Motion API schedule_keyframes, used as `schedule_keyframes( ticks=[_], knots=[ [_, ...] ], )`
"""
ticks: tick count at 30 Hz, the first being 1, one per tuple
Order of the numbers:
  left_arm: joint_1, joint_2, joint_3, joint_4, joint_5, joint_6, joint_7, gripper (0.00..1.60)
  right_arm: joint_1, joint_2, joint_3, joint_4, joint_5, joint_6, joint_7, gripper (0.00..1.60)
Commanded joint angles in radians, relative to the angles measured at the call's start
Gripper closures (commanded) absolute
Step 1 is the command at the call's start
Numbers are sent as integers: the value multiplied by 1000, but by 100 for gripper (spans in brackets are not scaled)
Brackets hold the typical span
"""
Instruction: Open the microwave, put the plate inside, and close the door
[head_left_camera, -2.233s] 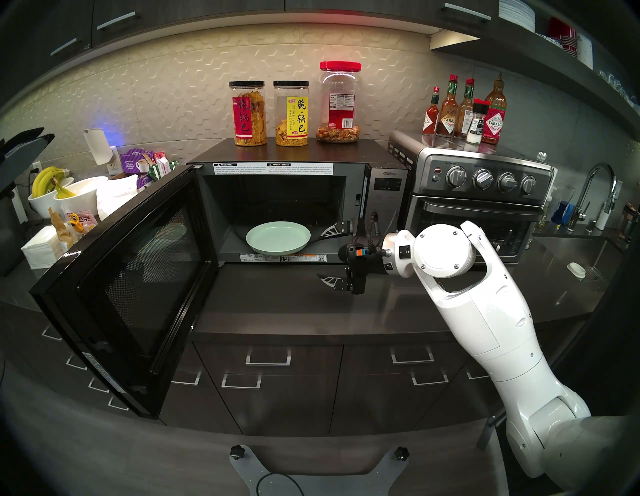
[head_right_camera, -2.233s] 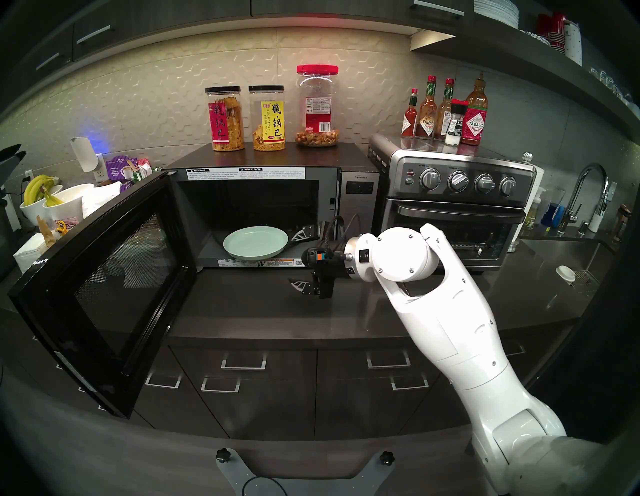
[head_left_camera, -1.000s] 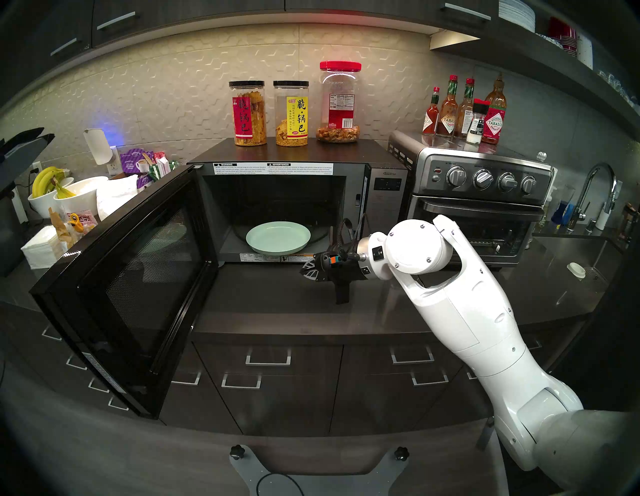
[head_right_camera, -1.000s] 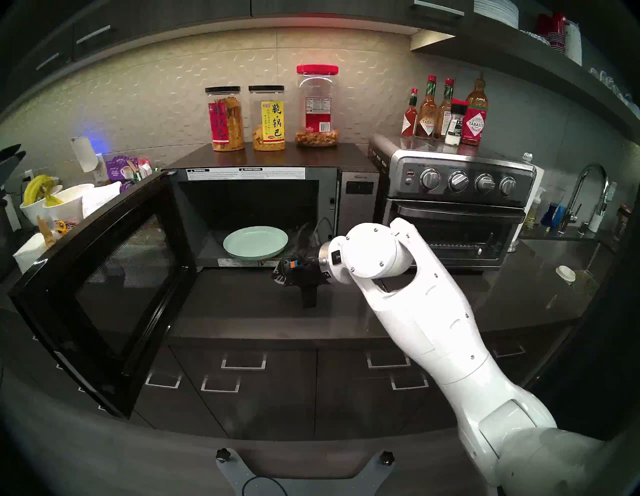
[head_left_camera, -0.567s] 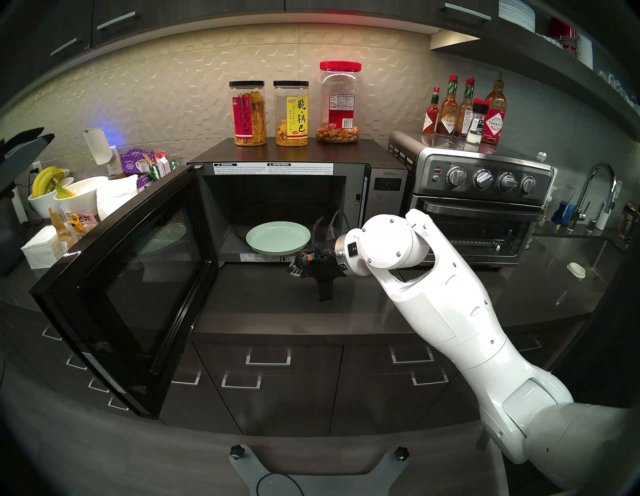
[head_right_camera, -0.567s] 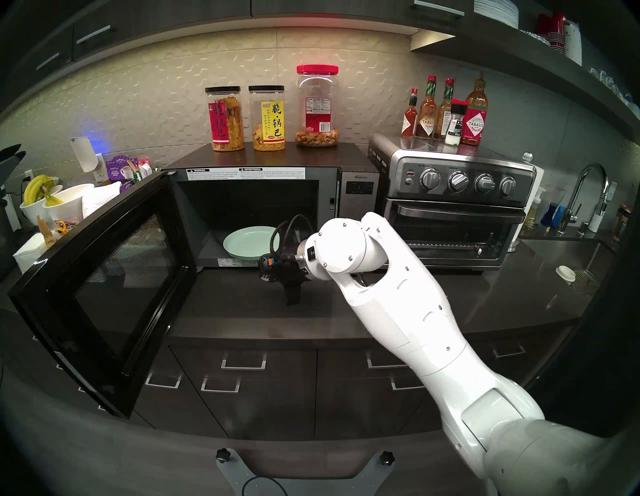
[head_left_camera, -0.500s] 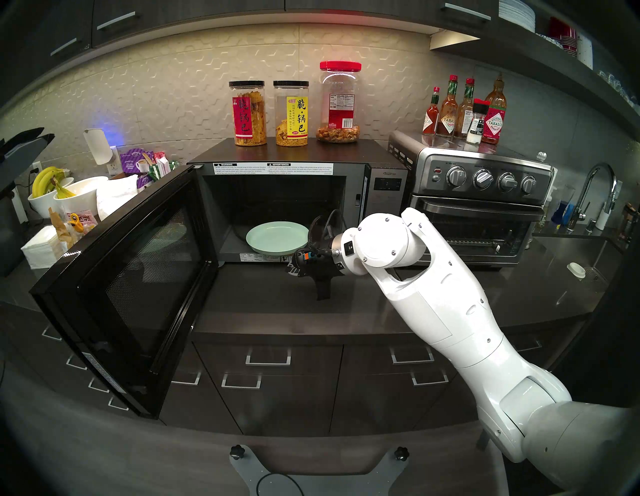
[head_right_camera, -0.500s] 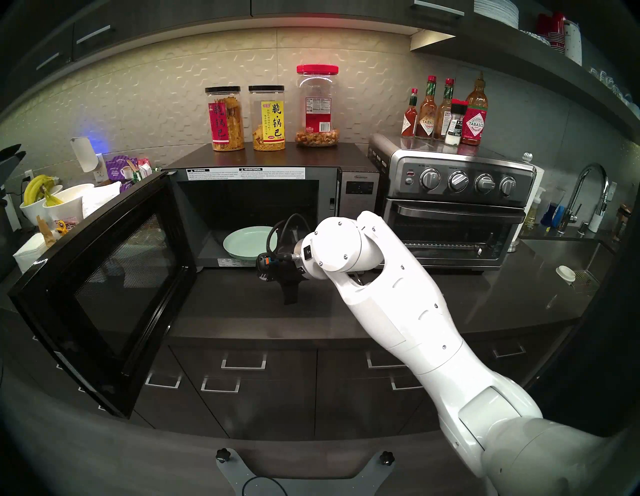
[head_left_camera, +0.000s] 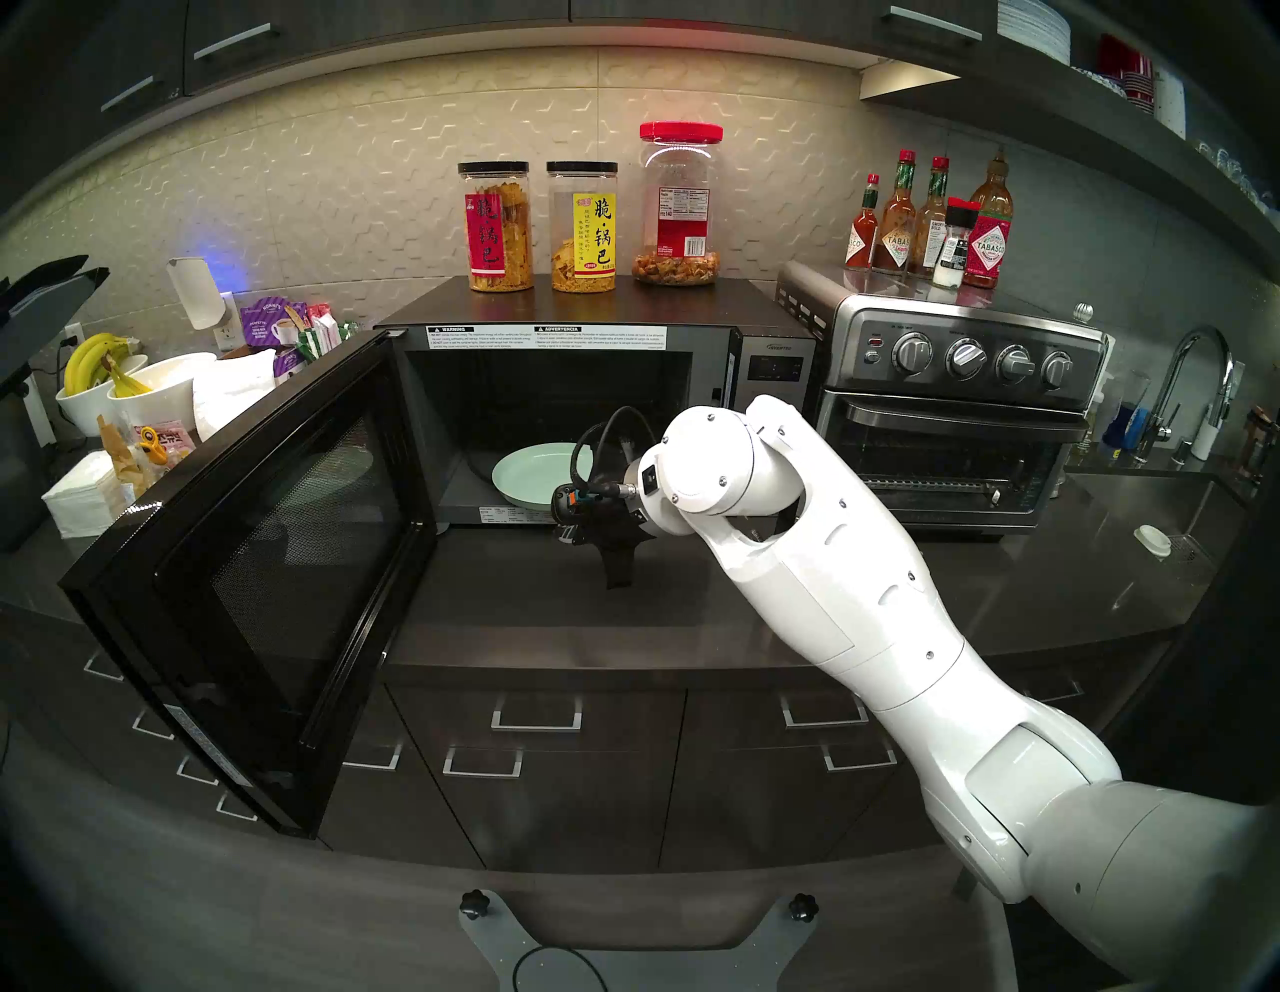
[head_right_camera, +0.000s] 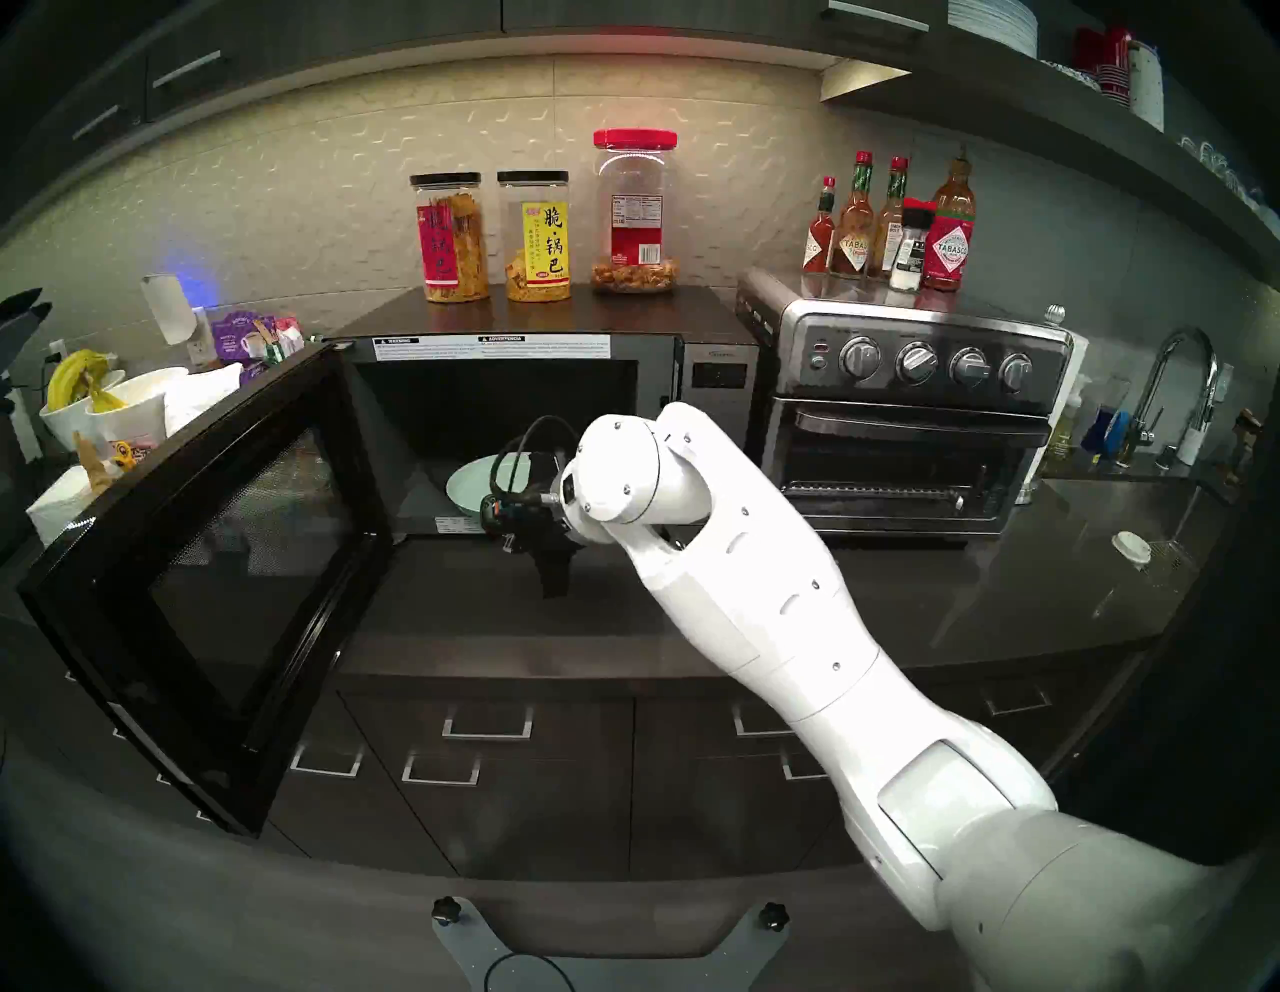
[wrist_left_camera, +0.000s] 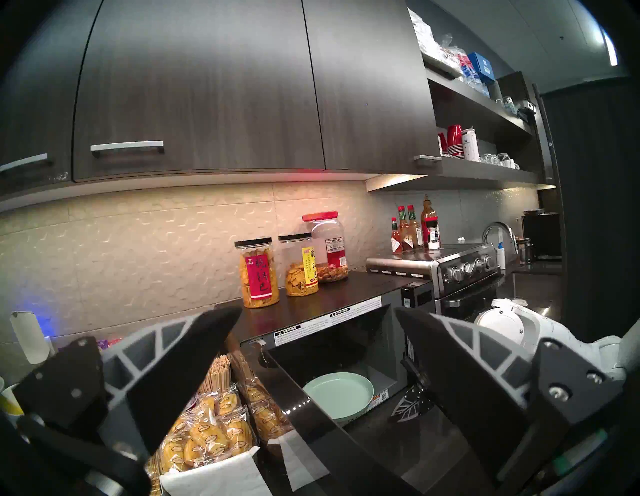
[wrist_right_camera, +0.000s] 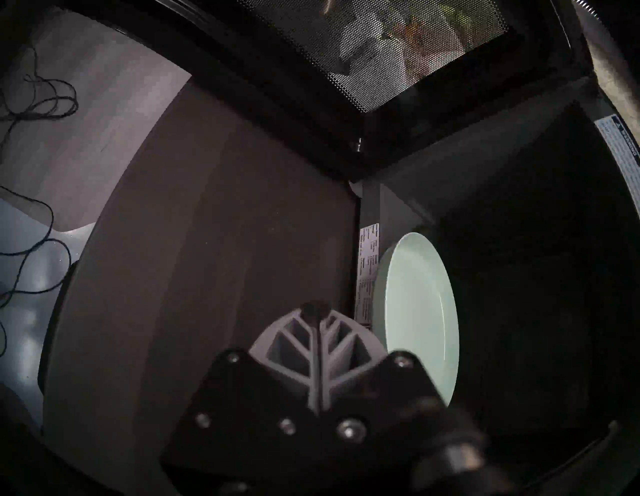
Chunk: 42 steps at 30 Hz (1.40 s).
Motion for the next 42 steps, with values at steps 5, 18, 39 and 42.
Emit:
schedule_keyframes(
  ticks=[5,18,39,42],
  knots=[
    [0,3,-5,-1,0,-2,-102,0,93,-61,-20,53,-44,39,11,160],
    [0,3,-5,-1,-2,-2,-100,0,150,-115,-38,185,-84,50,-9,160],
    [-1,3,-5,-1,5,-3,-105,0,197,-170,-68,324,-154,35,-78,160],
    [-1,3,-5,-1,1,-2,-100,0,206,-180,-69,345,-162,30,-89,160]
  ],
)
